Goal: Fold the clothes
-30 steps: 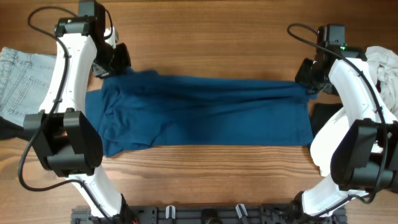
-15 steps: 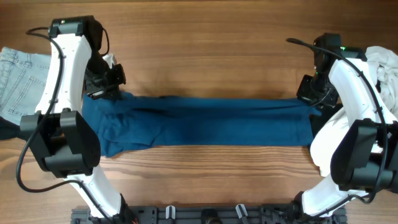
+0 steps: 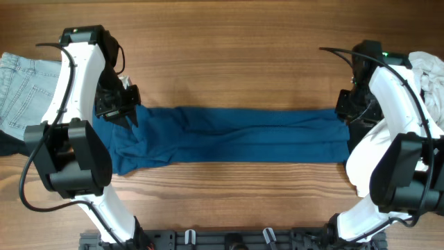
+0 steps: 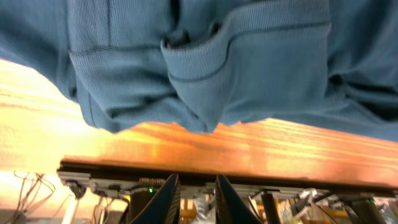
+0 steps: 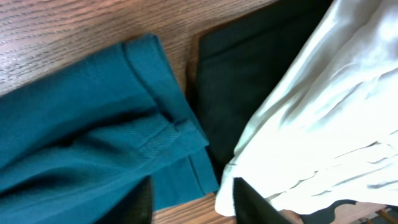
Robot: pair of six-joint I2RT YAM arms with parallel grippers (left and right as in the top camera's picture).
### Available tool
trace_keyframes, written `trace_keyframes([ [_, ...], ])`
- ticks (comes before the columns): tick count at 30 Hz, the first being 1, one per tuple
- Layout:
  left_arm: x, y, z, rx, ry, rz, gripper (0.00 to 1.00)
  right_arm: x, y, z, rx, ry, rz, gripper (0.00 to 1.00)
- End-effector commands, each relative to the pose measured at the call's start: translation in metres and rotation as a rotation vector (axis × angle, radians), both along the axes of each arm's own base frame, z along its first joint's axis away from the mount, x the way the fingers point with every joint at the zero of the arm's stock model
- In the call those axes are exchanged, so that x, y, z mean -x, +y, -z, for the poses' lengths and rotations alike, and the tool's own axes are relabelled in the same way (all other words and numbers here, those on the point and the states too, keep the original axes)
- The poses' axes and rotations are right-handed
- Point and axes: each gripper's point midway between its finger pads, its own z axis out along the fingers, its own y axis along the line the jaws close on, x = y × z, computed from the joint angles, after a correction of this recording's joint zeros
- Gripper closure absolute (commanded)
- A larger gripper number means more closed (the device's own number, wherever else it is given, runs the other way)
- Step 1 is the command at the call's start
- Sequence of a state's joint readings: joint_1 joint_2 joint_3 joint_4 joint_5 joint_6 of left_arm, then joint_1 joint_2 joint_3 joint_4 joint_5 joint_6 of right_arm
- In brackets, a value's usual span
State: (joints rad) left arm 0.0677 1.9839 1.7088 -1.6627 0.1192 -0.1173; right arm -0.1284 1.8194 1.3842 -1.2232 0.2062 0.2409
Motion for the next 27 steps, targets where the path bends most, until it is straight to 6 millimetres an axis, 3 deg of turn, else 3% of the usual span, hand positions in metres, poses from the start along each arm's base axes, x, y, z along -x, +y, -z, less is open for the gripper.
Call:
trace_keyframes([
  [1,-0.015,0.006,0.003,-0.020,-0.075,-0.001,0.81,0.007,-0.004,0.002,-0.031,0.000,0.028,0.53],
  [4,-0.028,0.005,0.009,-0.014,-0.131,-0.009,0.67,0.020,-0.004,0.014,-0.050,0.036,0.047,0.52],
  [7,-0.029,0.005,0.023,-0.021,-0.137,-0.025,0.66,0.024,-0.004,0.018,-0.051,0.045,0.048,0.52],
  [10,-0.020,0.004,0.050,-0.019,-0.117,-0.026,0.66,0.023,-0.003,0.020,-0.054,0.040,0.048,0.52],
  [11,-0.016,0.004,0.057,-0.018,-0.106,-0.026,0.67,0.023,-0.003,0.020,-0.054,0.040,0.048,0.52],
  [14,-0.004,-0.002,0.072,0.009,-0.074,-0.033,0.83,0.020,-0.004,0.020,-0.052,0.029,0.047,0.52],
  [15,-0.001,-0.002,0.072,0.009,-0.062,-0.032,0.96,0.019,-0.004,0.020,-0.051,0.024,0.047,0.52],
  [18,0.002,0.001,0.059,0.008,-0.070,-0.003,0.96,0.019,-0.004,0.020,-0.052,0.023,0.040,0.52],
  [20,0.003,0.023,0.039,-0.116,-0.095,-0.096,0.96,0.019,-0.004,0.020,-0.052,0.023,0.040,0.52],
  [22,0.005,0.029,0.025,-0.137,-0.127,-0.148,0.96,0.018,-0.004,0.020,-0.051,0.020,0.040,0.52],
  [25,0.013,0.027,0.019,-0.133,-0.108,-0.143,0.96,0.018,-0.004,0.020,-0.052,0.020,0.040,0.52],
  [27,0.007,0.030,0.021,-0.141,-0.134,-0.147,0.95,0.018,-0.004,0.020,-0.052,0.020,0.040,0.52],
])
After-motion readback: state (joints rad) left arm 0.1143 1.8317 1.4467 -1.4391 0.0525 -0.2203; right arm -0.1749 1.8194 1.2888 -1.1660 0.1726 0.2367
